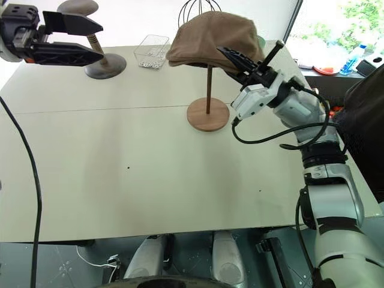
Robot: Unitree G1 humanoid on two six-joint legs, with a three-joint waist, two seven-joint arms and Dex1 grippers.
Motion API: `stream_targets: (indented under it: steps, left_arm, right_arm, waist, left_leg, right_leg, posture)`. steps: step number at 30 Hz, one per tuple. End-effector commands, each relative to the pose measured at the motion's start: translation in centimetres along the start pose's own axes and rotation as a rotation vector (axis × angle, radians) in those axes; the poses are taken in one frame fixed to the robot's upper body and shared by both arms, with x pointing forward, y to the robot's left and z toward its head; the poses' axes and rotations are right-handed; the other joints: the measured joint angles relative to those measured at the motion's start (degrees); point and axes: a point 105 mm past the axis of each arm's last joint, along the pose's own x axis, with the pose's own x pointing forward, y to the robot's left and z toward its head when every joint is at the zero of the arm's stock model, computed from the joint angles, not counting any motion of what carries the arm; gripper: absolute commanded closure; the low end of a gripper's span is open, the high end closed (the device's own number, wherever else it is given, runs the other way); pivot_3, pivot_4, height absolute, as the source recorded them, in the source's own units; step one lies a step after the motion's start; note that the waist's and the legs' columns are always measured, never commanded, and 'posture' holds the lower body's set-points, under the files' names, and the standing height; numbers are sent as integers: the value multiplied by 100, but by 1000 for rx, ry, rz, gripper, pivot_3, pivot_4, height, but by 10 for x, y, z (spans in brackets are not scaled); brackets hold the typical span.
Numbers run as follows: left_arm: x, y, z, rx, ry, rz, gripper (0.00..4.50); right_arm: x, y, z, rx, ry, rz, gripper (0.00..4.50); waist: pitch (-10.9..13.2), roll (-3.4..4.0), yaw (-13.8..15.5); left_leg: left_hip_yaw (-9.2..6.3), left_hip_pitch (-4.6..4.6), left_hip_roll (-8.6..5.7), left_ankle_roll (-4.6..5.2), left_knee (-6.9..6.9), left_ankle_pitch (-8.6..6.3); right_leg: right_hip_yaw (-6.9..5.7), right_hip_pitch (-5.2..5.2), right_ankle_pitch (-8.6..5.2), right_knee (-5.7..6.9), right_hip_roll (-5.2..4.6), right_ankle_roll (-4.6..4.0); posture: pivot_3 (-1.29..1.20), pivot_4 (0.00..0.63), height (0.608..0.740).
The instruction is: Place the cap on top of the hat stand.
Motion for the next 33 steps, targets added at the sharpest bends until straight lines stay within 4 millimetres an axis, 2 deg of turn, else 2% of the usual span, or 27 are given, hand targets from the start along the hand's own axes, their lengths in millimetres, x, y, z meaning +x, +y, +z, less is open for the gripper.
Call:
stream_targets:
  steps: [1,5,6,7,8,10,11,12,13,14,21,25,28,32,33]
  left_arm:
    - [-7,-2,17,57,-26,23,0]
    - [-7,-2,16,59,-26,27,0]
    - [-8,-2,15,59,-26,28,0]
    - [-7,-2,15,59,-26,29,0]
    - [-7,-2,15,59,-27,29,0]
    - [-7,-2,14,58,-28,29,0]
    - [-7,-2,14,57,-30,28,0]
    - [-6,-2,14,57,-32,27,0]
    - [-6,-2,14,57,-33,26,0]
    - [-6,-1,14,56,-36,26,0]
    - [-7,5,14,56,-54,44,0]
    - [-6,8,9,54,-51,45,0]
    - [-6,9,8,56,-55,44,0]
    - [-6,10,9,62,-71,49,0]
    - [-7,11,9,62,-74,52,0]
  right_arm:
    - [8,-18,11,-23,-63,-55,4414]
    - [2,-17,3,4,-22,-43,4414]
    - [1,-17,2,14,-12,-41,3667]
    - [0,-17,1,21,-5,-39,3417]
    - [-1,-18,1,20,-3,-39,2982]
    - [-3,-20,2,10,-4,-35,2075]
    - [-5,-21,2,10,15,-31,1425]
    - [-8,-22,1,13,32,-31,1026]
    - [-10,-23,2,14,44,-30,412]
    - [-12,-23,5,14,49,-20,80]
    - [-42,-23,25,55,136,84,80]
    - [-62,-33,31,166,251,170,80]
    - [-71,-50,23,382,390,189,80]
    - [-78,-76,21,686,437,249,80]
    - [-84,-81,17,827,476,272,80]
  waist:
    - [0,0,4]
    - [0,0,-1]
    - [0,0,-3]
    - [0,0,-5]
    - [0,0,-5]
    - [0,0,-4]
    - [0,0,-4]
    - [0,0,3]
    - [0,0,7]
    - [0,0,10]
    - [0,0,24]
    - [-1,-1,22]
    - [-1,-1,9]
    - [0,-1,18]
    - [0,-1,22]
  left_leg:
    - [0,0,0,0,0,0]
    - [1,-1,0,-1,1,0]
    - [0,0,0,-1,1,0]
    - [0,0,0,-1,1,0]
    - [1,0,0,-1,0,0]
    - [1,0,0,-1,1,0]
    - [1,0,0,-1,1,0]
    - [1,0,0,-1,1,0]
    - [0,0,0,-1,1,0]
    - [0,0,0,-1,1,0]
    - [1,0,-1,0,5,0]
    - [1,3,0,0,11,0]
    - [4,6,0,1,11,0]
    - [5,17,2,1,9,0]
    - [8,17,2,1,10,0]
  right_leg:
    - [0,0,0,0,0,0]
    - [1,1,0,0,0,0]
    - [1,1,0,0,0,0]
    - [1,1,0,0,0,0]
    - [1,1,0,0,0,0]
    - [1,0,0,0,0,0]
    - [2,0,0,1,0,0]
    - [2,0,0,1,0,0]
    - [2,1,0,1,0,0]
    - [1,0,0,1,0,0]
    - [2,1,0,6,0,1]
    - [4,5,0,11,0,0]
    - [6,5,0,13,-1,0]
    - [8,11,0,17,0,-1]
    - [10,12,0,17,0,-1]
  posture:
    - [0,150,740]
    - [0,150,740]
    - [0,150,740]
    - [0,150,740]
    - [0,150,740]
    - [0,150,740]
    - [0,150,740]
    - [0,150,740]
    - [0,150,740]
    - [0,150,740]
    - [0,150,740]
    - [0,150,740]
    - [0,150,740]
    - [0,150,740]
    - [0,150,740]
